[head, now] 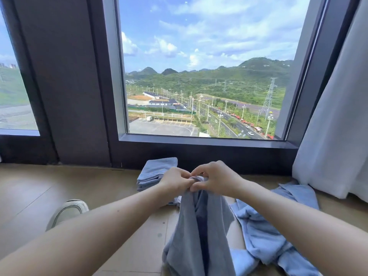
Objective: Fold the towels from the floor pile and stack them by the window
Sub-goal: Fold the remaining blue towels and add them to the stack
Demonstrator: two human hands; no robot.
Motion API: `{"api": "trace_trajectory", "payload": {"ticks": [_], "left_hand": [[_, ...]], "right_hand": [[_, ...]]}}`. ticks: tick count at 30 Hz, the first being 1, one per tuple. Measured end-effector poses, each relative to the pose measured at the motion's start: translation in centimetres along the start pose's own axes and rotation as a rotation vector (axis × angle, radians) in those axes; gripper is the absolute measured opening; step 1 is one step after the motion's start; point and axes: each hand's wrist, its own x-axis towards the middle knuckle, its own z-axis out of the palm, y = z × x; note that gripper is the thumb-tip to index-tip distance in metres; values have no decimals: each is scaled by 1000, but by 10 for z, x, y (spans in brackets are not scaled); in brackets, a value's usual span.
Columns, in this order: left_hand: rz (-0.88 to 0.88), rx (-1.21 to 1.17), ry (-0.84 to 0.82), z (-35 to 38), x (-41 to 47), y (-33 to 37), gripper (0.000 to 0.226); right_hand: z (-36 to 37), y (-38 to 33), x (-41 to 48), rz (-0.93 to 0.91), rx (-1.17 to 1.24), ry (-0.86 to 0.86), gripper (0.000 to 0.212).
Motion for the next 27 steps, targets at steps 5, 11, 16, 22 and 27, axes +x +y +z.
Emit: {"api": "trace_trajectory", "payload": {"ticks": [5, 11, 16, 22, 27], "left_hand": [[9, -124, 39, 2, 2, 3, 37], [85, 50, 12, 5, 3, -4, 25], [53, 277, -24, -2, 1, -16, 40], [111, 152, 77, -12, 7, -10, 38], [197, -14, 63, -18, 9, 2, 33]], "right_hand": [[1, 0, 4, 19, -127, 36, 22], [-8, 12, -1, 49, -258, 167, 25], [-26, 30, 0, 201, -121, 368, 23], [-26, 41, 0, 197, 52, 207, 38], [-16, 21, 6, 42, 85, 65, 49]]}}
